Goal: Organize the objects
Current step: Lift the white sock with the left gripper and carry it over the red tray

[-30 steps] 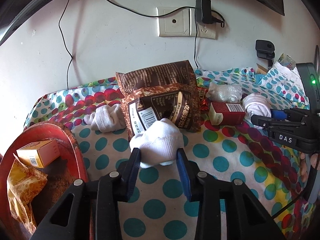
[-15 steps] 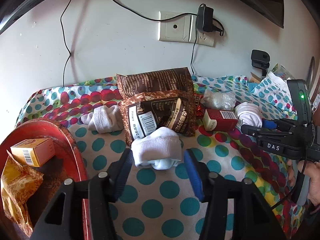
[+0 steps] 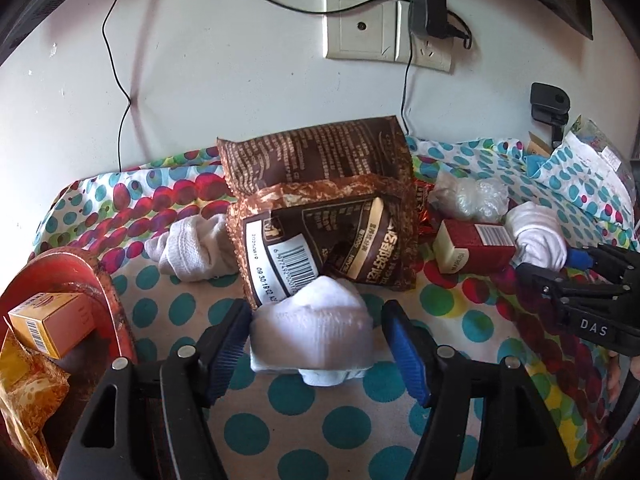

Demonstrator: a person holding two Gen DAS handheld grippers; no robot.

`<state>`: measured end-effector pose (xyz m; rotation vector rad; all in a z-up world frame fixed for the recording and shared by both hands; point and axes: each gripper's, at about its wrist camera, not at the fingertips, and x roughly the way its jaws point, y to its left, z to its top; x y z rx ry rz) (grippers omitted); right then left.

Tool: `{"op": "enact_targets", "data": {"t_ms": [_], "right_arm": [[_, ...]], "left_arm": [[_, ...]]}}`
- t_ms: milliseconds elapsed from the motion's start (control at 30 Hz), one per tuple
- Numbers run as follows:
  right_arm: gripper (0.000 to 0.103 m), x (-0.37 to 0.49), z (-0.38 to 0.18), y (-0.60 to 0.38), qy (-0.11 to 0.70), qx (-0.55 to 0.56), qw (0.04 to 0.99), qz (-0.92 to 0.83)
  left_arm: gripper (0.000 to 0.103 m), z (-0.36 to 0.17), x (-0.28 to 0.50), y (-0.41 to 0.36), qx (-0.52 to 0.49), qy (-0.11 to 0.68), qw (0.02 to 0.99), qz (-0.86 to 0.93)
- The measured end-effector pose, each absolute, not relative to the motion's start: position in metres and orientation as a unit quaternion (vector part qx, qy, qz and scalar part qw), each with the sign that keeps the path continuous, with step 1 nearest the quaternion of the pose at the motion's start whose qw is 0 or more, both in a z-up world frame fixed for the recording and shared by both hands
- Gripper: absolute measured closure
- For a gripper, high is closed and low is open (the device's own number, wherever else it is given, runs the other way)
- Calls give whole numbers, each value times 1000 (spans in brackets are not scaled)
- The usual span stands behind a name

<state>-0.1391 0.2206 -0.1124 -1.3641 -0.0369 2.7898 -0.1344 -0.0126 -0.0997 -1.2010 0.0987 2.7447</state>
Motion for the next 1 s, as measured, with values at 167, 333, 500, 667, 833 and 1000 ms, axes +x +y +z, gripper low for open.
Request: {"op": "enact_targets", "data": {"t_ms": [167, 333, 500, 667, 833, 1000], "right_arm": [[49, -139, -113, 223, -1, -442, 16, 897], [47, -140, -112, 223, -1, -443, 18, 896], [41, -140, -112, 225, 1, -445, 23, 895], [19, -141, -113, 227, 9, -454, 18, 891], [16, -143, -114, 227, 6, -458, 13, 889], [66, -138, -109, 226, 4, -442, 14, 897]], "left_arm": [[34, -106, -139, -16, -418, 26, 70, 906], [32, -113, -141, -8, -436, 48, 66, 896], [31, -114, -141, -8, -436, 49, 66, 896], [31, -114, -141, -8, -436, 49, 66, 896], [31, -114, -141, -9, -436, 49, 66, 896], [33, -113, -141, -9, -433, 53, 58, 898]]}}
